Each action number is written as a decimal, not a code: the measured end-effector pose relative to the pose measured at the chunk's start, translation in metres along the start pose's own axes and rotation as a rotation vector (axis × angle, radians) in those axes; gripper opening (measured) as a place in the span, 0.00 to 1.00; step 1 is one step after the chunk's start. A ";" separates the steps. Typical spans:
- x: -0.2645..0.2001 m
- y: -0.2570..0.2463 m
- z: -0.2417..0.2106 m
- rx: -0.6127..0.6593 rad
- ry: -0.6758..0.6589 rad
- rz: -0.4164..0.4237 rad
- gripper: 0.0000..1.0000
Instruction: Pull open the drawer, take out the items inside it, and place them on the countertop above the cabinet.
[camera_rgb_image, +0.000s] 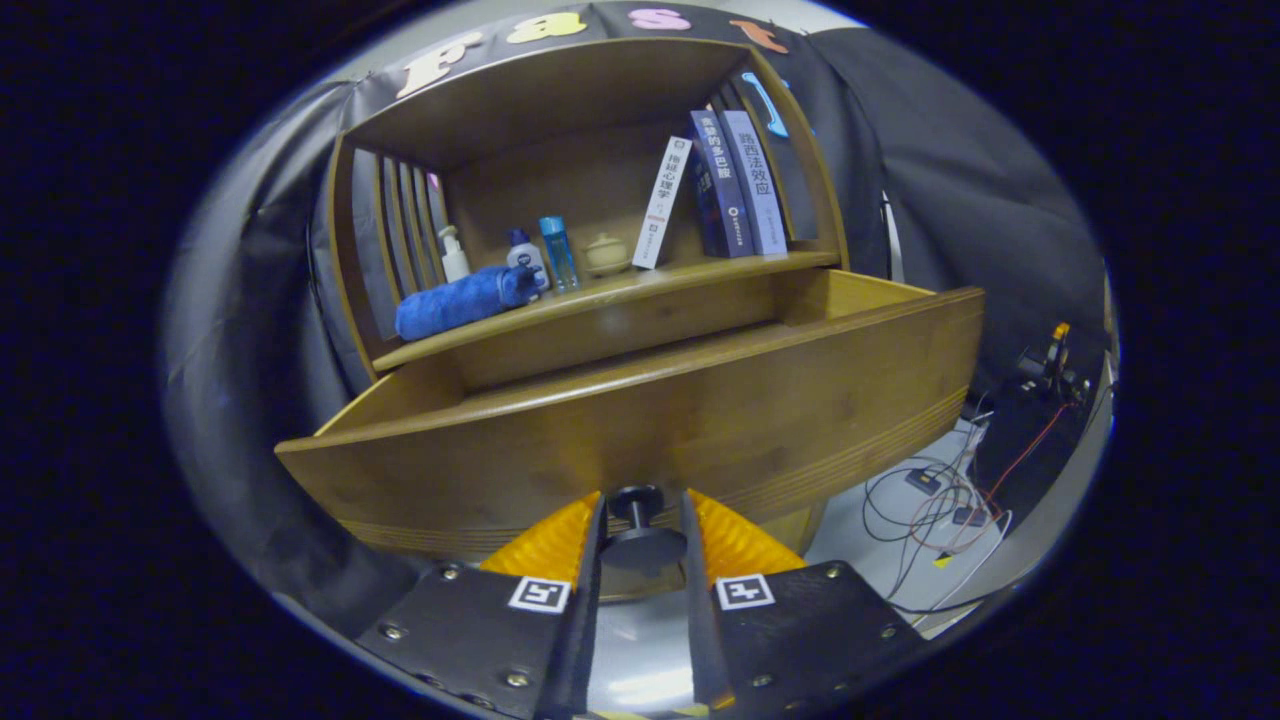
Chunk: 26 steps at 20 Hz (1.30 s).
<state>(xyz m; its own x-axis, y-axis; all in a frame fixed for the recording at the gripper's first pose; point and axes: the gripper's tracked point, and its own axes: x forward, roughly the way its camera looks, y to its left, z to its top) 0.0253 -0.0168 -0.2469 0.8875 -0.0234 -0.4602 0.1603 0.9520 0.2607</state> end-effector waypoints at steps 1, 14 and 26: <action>0.000 0.000 0.007 0.025 -0.029 0.010 0.45; 0.008 0.042 0.187 -0.036 -0.330 -0.007 0.50; 0.081 0.039 0.155 0.018 0.051 -0.155 0.81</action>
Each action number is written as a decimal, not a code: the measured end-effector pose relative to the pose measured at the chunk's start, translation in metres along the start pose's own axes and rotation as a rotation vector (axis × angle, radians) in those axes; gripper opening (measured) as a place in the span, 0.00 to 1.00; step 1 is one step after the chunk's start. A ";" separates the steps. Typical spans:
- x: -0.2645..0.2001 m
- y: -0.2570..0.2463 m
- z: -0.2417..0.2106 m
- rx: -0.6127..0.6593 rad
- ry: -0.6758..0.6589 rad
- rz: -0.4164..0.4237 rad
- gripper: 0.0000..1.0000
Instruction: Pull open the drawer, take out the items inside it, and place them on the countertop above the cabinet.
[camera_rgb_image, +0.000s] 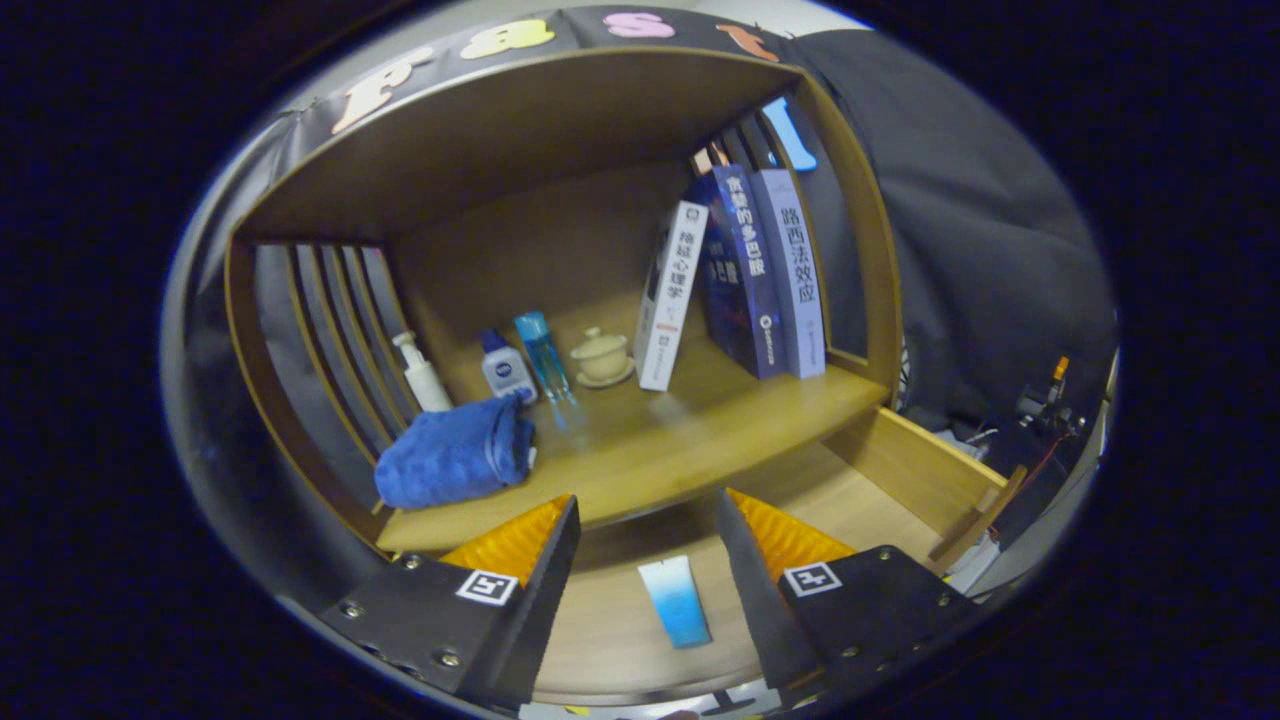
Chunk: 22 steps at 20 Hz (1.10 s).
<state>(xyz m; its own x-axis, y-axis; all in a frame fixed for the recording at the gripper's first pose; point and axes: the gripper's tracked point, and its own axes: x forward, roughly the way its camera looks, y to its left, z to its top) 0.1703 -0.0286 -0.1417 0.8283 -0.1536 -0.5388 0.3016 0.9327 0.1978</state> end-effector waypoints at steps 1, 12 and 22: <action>0.003 -0.003 -0.007 -0.009 0.042 -0.021 0.82; 0.055 -0.021 -0.101 -0.052 0.464 -0.127 0.82; 0.056 -0.030 -0.151 -0.088 0.699 -0.201 0.80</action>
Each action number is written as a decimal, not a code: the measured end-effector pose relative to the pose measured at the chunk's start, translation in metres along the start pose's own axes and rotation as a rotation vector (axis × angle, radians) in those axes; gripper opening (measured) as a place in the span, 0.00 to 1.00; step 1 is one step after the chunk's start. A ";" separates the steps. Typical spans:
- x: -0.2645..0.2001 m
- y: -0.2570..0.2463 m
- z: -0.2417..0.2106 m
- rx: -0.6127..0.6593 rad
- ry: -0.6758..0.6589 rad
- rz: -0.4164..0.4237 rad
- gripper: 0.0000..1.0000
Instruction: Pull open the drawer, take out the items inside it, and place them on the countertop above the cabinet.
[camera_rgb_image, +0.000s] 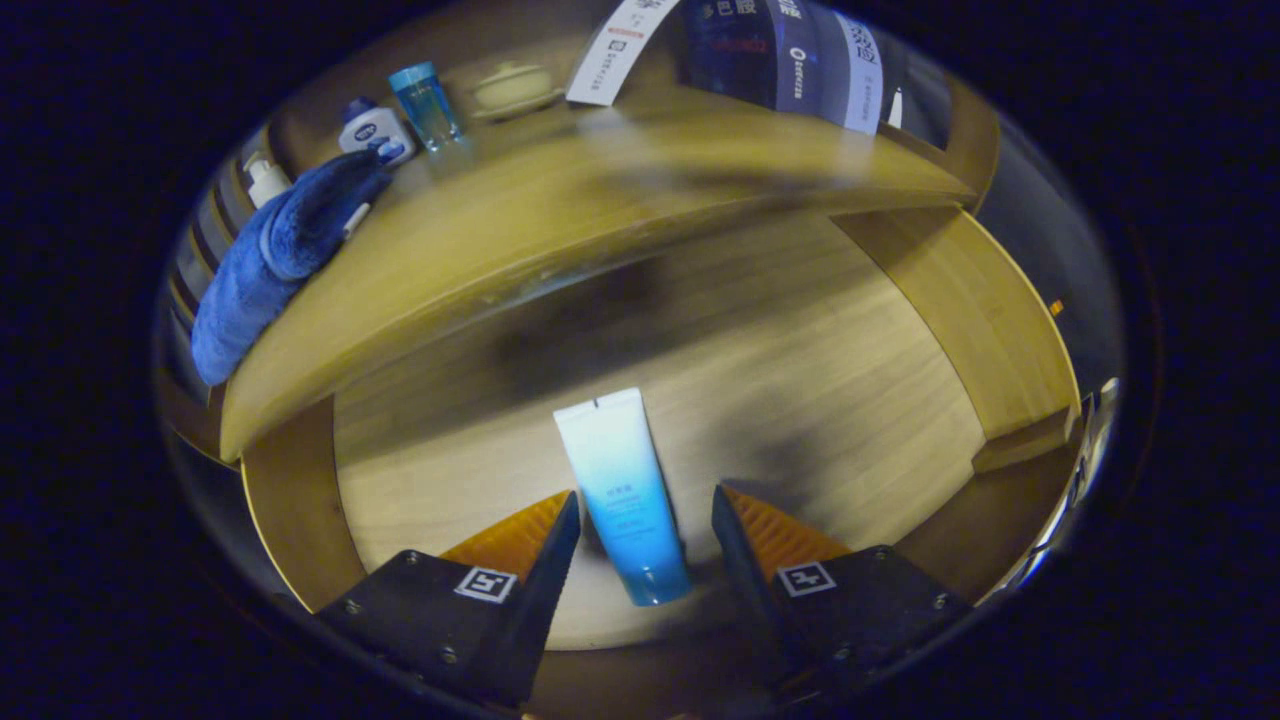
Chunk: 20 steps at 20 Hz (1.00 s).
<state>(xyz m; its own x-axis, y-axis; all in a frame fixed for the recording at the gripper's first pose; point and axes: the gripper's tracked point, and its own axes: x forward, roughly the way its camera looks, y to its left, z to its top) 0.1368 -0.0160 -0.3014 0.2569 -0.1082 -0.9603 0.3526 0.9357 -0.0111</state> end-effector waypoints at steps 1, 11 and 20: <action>0.001 -0.001 -0.004 -0.009 0.026 -0.002 0.80; 0.005 -0.005 0.001 -0.064 0.021 -0.051 0.68; 0.008 -0.001 0.017 -0.083 -0.066 -0.062 0.38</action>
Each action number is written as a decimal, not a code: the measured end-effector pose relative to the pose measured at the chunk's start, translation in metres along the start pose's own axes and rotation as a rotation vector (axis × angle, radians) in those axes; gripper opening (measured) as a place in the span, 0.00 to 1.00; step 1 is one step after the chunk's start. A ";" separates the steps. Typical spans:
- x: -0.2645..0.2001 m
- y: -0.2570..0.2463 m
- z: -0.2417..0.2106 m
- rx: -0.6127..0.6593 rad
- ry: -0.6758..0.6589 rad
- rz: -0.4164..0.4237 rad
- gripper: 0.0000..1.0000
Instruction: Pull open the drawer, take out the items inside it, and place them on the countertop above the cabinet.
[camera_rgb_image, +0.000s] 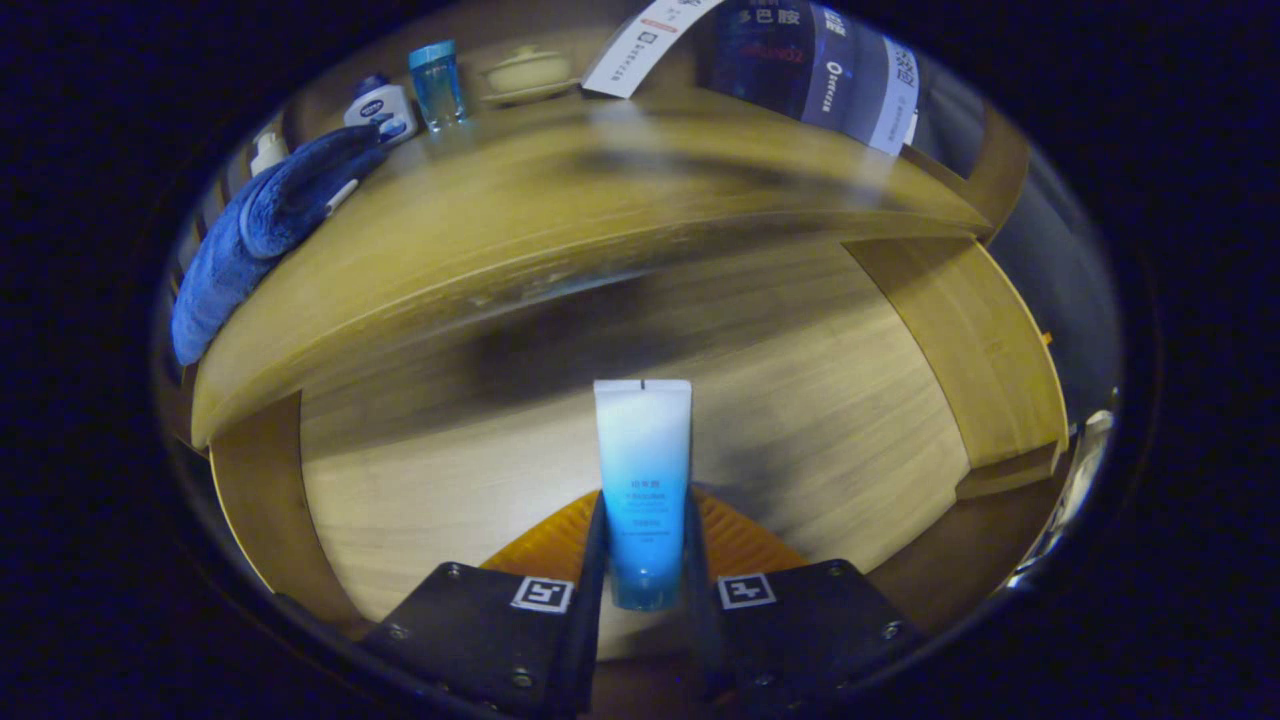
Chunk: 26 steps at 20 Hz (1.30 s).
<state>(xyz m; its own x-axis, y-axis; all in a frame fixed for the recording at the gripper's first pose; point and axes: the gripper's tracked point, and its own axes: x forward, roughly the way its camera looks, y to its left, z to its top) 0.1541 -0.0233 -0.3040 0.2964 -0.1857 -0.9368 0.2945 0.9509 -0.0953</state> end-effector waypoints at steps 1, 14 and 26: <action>-0.004 0.000 0.003 -0.002 -0.018 -0.002 0.39; -0.125 -0.049 0.022 0.050 -0.293 -0.124 0.38; -0.132 -0.003 0.130 0.041 -0.452 0.071 0.38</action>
<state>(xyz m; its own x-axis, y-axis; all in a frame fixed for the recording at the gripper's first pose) 0.2323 -0.0336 -0.1361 0.6813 -0.2186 -0.6986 0.2919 0.9563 -0.0146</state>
